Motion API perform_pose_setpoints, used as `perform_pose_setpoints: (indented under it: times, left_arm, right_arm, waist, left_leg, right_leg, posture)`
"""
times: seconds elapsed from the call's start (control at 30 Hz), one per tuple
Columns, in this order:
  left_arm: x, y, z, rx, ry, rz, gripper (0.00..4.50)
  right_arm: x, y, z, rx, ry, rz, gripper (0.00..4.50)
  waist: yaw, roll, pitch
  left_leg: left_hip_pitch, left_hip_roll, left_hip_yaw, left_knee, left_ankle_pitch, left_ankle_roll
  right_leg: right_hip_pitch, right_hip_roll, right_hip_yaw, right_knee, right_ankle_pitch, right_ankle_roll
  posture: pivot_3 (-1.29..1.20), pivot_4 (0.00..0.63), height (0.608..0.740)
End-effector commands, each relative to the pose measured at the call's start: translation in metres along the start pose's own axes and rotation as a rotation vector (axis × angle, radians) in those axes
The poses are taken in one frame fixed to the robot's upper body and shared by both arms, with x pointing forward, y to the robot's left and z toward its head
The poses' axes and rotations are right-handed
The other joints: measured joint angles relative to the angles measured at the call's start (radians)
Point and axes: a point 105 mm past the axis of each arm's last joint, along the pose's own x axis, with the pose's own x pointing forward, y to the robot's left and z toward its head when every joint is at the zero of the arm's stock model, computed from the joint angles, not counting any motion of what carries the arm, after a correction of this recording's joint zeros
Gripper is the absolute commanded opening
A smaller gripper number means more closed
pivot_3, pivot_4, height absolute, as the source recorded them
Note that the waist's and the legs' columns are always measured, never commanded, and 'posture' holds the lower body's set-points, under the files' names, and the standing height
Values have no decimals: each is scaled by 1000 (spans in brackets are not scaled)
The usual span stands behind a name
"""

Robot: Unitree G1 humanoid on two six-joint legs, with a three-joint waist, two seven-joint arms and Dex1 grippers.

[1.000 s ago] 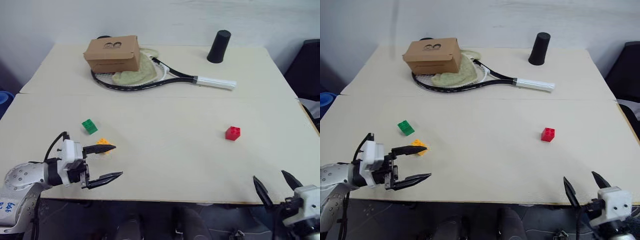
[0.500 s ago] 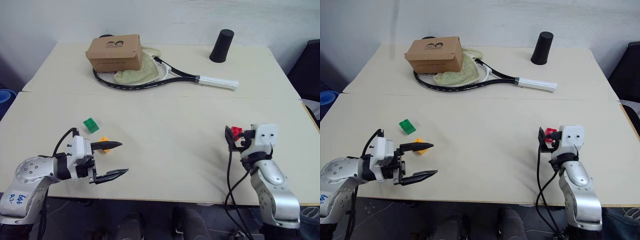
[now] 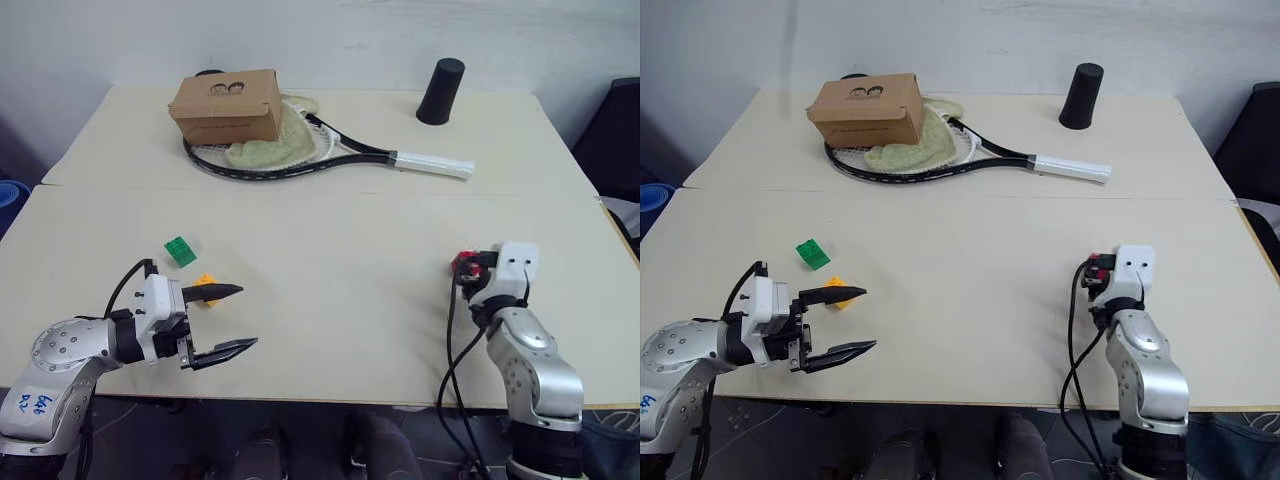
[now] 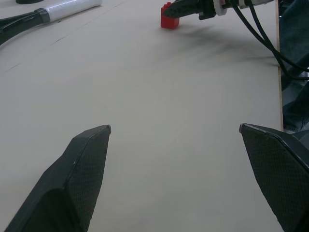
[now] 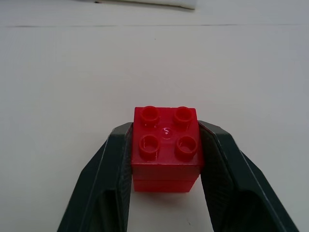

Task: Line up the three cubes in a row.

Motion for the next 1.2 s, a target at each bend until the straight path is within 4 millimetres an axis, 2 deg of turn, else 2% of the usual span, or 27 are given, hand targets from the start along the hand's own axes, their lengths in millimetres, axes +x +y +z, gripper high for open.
perform_pose_setpoints:
  times: [0.03,0.1,0.13,0.2,0.3,0.4,0.53,0.7,0.97,1.1,1.2]
  left_arm:
    - [-2,2,11,48,-23,11,4500]
    - [-3,2,10,43,-19,4,4500]
    - [-4,2,8,40,-15,0,4500]
    - [-5,3,6,38,-10,0,4500]
    - [-5,4,6,35,-11,3,4500]
    - [-5,2,6,31,-10,-1,4500]
    - [-6,0,7,32,-8,2,4500]
    - [-9,-1,6,26,-5,19,4500]
    - [-6,-2,4,19,-9,21,4500]
    - [-7,-2,3,18,-9,22,4500]
    - [-10,-1,3,19,-1,35,4500]
  right_arm:
    - [-27,58,45,-182,-164,603,1469]
    - [-58,75,37,-392,-145,980,1469]
    - [-66,72,31,-449,-107,1108,1469]
    - [-65,62,24,-505,-39,1211,1469]
    - [-57,56,14,-581,14,1334,1469]
    - [-46,50,0,-612,67,1387,1469]
    - [-34,37,-14,-615,103,1375,1469]
    - [-36,31,-29,-626,128,1403,1469]
    - [-31,25,-25,-636,138,1413,1469]
    - [-28,26,-20,-596,114,1395,2795]
    - [-28,25,-9,-587,54,1363,3840]
  waist:
    - [1,1,1]
    - [3,2,1]
    - [5,1,1]
    - [5,-1,1]
    - [3,-4,2]
    - [1,-4,2]
    - [5,-4,2]
    - [5,-4,2]
    - [4,-4,2]
    - [4,-4,2]
    - [4,-4,2]
  left_leg:
    - [0,0,0,0,-1,1]
    - [0,-1,1,0,-2,3]
    - [0,-1,0,0,-2,4]
    - [1,1,-1,0,-3,3]
    - [0,3,-1,3,-3,3]
    - [1,4,1,4,-2,2]
    - [1,7,1,4,0,-3]
    - [0,8,2,5,0,-4]
    - [2,8,2,7,0,-4]
    - [1,8,2,7,0,-5]
    - [1,8,2,7,0,-5]
  right_leg:
    - [0,0,0,0,0,0]
    - [0,0,0,-2,0,1]
    - [1,1,-1,-2,0,2]
    - [3,5,-2,-5,0,2]
    - [4,6,-1,-6,1,2]
    - [4,7,0,-5,2,1]
    - [3,9,1,-5,2,-1]
    - [3,9,1,-5,2,-1]
    - [3,8,2,-3,2,-1]
    - [3,8,2,-3,2,-2]
    - [3,8,2,-2,2,-2]
  posture:
    - [0,150,740]
    - [0,150,740]
    - [0,150,740]
    - [0,150,740]
    - [0,150,740]
    - [0,150,740]
    - [0,150,740]
    - [0,150,740]
    - [0,150,740]
    - [0,150,740]
    - [0,150,740]
